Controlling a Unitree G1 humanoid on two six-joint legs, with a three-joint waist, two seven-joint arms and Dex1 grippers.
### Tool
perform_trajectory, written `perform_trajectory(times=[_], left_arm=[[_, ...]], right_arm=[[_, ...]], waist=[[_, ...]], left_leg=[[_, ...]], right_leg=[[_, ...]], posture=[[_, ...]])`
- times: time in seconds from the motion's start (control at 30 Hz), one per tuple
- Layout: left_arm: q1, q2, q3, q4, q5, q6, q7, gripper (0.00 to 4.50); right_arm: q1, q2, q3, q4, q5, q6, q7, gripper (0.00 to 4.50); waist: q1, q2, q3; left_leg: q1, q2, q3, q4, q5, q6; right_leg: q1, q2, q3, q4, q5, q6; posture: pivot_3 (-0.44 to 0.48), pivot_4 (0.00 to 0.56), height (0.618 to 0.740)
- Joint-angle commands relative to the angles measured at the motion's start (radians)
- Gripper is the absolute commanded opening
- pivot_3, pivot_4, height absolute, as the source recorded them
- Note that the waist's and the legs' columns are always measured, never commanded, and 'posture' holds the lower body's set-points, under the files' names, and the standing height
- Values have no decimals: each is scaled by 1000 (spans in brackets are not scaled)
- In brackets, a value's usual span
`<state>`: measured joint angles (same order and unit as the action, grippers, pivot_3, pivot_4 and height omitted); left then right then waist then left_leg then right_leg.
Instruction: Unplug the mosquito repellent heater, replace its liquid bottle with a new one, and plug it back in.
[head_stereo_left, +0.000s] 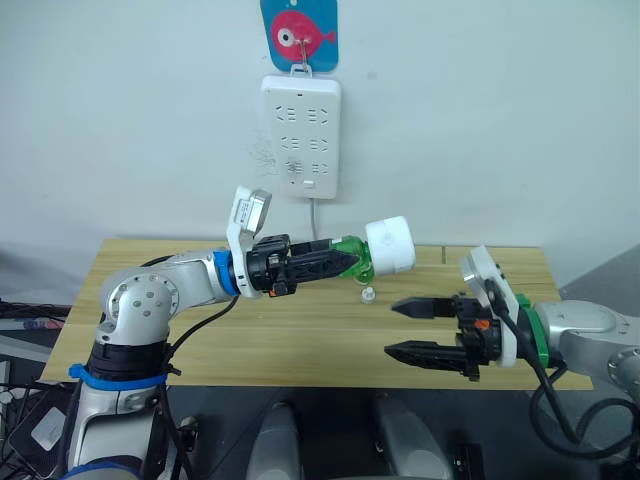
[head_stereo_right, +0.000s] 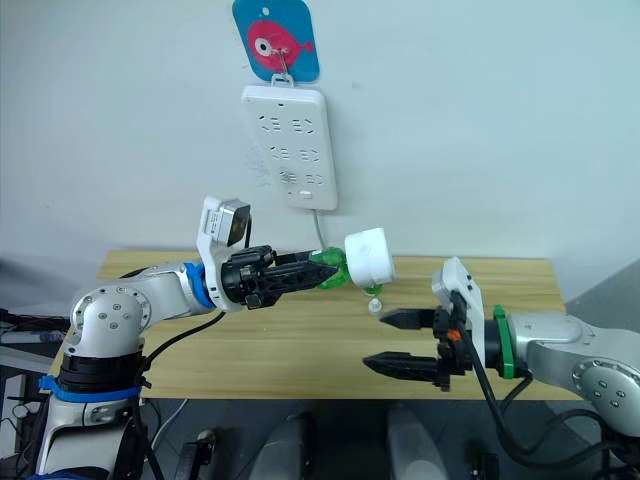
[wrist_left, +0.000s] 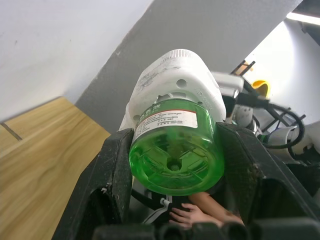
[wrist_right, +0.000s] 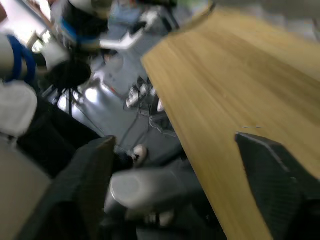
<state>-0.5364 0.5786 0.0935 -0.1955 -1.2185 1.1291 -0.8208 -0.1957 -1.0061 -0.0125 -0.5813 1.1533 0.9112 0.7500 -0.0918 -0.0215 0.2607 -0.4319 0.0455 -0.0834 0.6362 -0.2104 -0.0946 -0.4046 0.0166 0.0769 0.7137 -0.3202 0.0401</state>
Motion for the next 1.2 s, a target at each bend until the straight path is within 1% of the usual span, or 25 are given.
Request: perform_trajectory(times=[0.03,0.13,0.23,0.27,0.33,0.43,0.57,0.67,0.83,0.97,1.1,1.2], left_arm=[[-18,38,3,-30,-39,40,-63,2329],[-27,68,-8,-33,-47,73,-105,2329],[-38,75,-10,-30,-49,87,-119,2329],[-43,72,-9,-29,-51,91,-118,2329],[-52,66,-6,-24,-58,98,-111,2329],[-54,57,1,-17,-58,103,-98,2329],[-52,46,8,-10,-43,93,-78,2329],[-50,37,9,-11,-19,71,-68,2329],[-42,37,-13,-17,54,17,-82,2329],[-24,55,-54,-34,140,-42,-130,2329],[-8,77,-90,-58,188,-75,-192,2329],[-1,93,-99,-79,185,-70,-232,2329]], right_arm=[[-75,25,10,103,-178,-128,82,2458],[-173,89,54,233,-302,-196,108,1302],[-233,141,93,290,-389,-245,148,168],[-250,157,102,288,-393,-243,164,42],[-275,187,116,257,-375,-217,192,0],[-271,199,128,179,-340,-172,229,0],[-248,189,106,71,-255,-90,242,0],[-243,180,78,20,-182,-34,238,0],[-271,207,16,-4,-35,45,162,0],[-329,250,-37,41,88,86,52,0],[-374,272,-60,88,149,110,-20,0],[-400,297,-60,124,146,108,-69,0]], waist=[[-5,0,0],[-10,0,0],[-12,0,0],[-12,0,0],[-11,0,0],[-7,0,0],[-2,0,0],[2,0,0],[2,0,0],[0,0,0],[1,0,0],[1,0,0]], left_leg=[[0,0,0,1,0,0],[0,1,0,4,0,0],[-1,0,-1,4,0,0],[-1,0,-1,3,0,0],[-2,1,0,3,0,0],[-3,1,-1,2,0,1],[-3,1,-1,3,0,0],[-2,1,-1,6,0,1],[-2,1,0,7,0,1],[-2,1,0,6,0,1],[-3,1,-1,6,0,1],[-3,1,0,6,0,1]], right_leg=[[0,0,0,0,0,0],[0,1,0,2,0,0],[0,1,0,2,0,0],[0,0,0,2,0,0],[0,0,-3,2,0,0],[0,0,-4,2,0,0],[1,-1,-4,2,0,0],[1,-1,-4,3,0,0],[2,-1,-4,3,0,0],[1,-1,-4,3,0,0],[1,-1,-4,3,0,0],[1,-1,-4,3,0,0]], posture=[[-164,225,725],[-163,226,725],[-160,226,725],[-160,226,725],[-156,227,725],[-157,229,725],[-157,231,725],[-164,234,725],[-166,235,725],[-170,234,725],[-169,234,725],[-168,233,725]])
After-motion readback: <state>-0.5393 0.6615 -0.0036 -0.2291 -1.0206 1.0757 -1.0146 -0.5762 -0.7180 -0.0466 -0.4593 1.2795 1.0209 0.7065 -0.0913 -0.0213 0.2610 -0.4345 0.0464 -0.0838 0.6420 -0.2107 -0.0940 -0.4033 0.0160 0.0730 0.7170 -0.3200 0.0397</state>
